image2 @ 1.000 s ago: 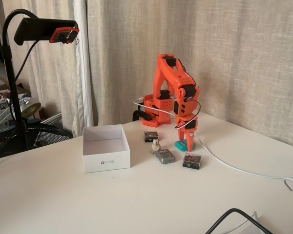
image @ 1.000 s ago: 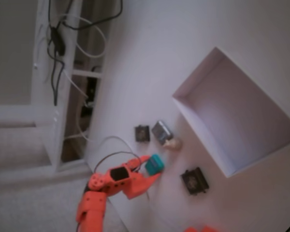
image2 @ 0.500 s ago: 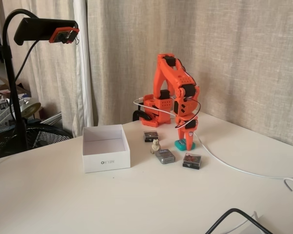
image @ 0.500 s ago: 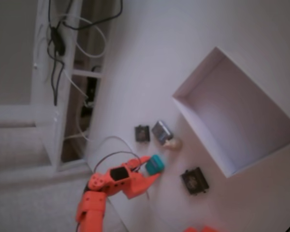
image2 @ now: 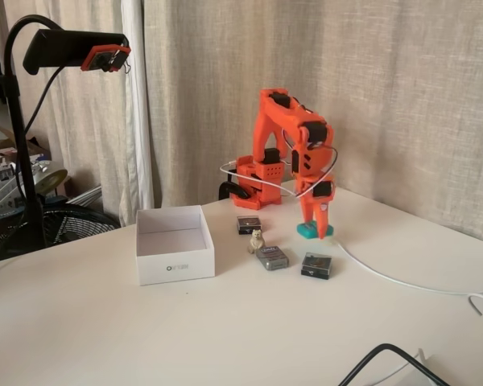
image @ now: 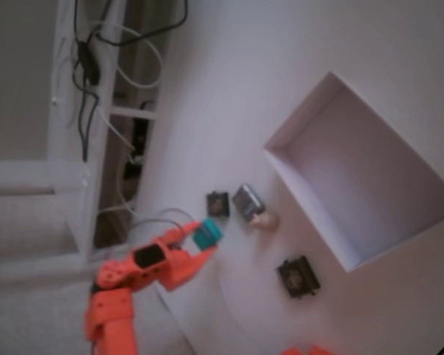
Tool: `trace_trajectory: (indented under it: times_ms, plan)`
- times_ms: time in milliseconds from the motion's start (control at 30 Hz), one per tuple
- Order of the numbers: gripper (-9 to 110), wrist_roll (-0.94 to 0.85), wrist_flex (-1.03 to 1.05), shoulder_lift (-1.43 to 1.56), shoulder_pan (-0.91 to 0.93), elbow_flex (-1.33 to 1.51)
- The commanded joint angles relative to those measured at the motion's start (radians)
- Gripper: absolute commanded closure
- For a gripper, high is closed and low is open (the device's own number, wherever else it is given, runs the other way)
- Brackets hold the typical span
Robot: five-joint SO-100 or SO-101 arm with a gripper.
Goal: Grasp the green cube and put it in the bin.
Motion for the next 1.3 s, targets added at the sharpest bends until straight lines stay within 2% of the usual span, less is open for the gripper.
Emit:
trace_trajectory:
  times_ms: [0, 200, 600, 800, 1133, 1167, 1233, 1267]
  plan:
    - [93, 0.002, 0.037, 0.017, 0.069, -0.169]
    - [93, -0.009, 0.043, 0.020, 0.316, -0.337]
    - [93, -0.046, 0.087, -0.086, 0.882, -0.396]
    - [93, -0.040, 0.058, -0.137, 0.994, -0.397]
    - [94, -0.034, 0.086, -0.140, 1.008, -0.397]
    - [88, -0.034, 0.064, -0.141, 1.006, -0.396]
    - [52, -0.034, 0.031, -0.147, 1.003, -0.393]
    - [42, -0.034, 0.014, -0.152, 1.002, -0.393]
